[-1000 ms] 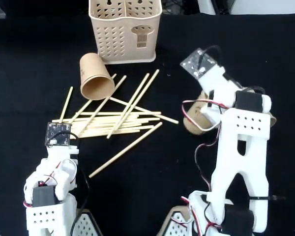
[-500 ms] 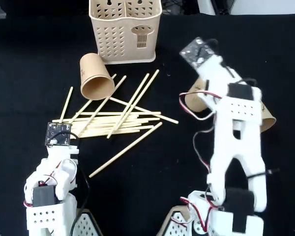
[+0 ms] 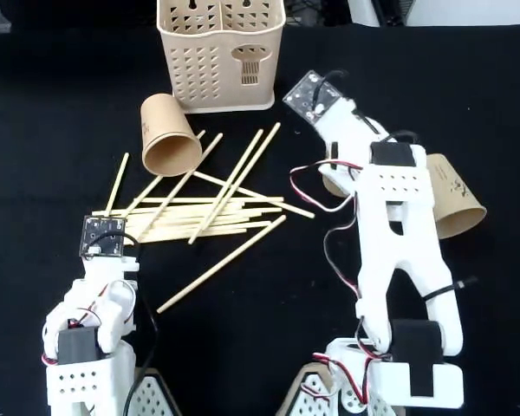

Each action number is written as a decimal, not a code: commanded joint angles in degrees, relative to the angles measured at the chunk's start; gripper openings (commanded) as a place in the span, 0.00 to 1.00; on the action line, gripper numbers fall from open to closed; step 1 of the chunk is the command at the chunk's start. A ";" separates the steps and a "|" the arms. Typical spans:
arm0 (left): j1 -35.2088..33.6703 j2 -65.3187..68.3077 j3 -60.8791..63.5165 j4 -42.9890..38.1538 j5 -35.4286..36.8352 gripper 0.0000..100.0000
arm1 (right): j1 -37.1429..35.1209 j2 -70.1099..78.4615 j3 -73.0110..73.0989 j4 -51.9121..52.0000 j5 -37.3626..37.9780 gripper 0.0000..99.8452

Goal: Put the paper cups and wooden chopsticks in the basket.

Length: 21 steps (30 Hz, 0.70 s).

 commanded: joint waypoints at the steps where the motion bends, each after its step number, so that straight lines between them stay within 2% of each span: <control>1: 0.31 -0.35 0.84 0.18 0.35 0.03 | 1.93 -1.10 -4.09 -0.09 -2.11 0.19; 5: 0.40 -0.35 0.84 0.18 0.35 0.03 | 1.49 -5.14 -6.81 3.87 -3.34 0.19; 10: 0.57 -0.35 0.84 0.18 0.35 0.03 | 1.58 -12.97 -9.27 4.66 -10.29 0.19; 15: 0.66 -0.35 0.84 0.18 0.35 0.03 | 0.26 -16.84 -9.80 7.21 -11.34 0.19; 17: 0.66 -0.35 0.84 0.18 0.35 0.03 | 2.20 -17.36 -11.12 7.74 -12.66 0.19; 21: 0.66 -0.35 0.84 0.18 0.35 0.03 | 10.64 -16.48 -12.53 13.89 -16.70 0.19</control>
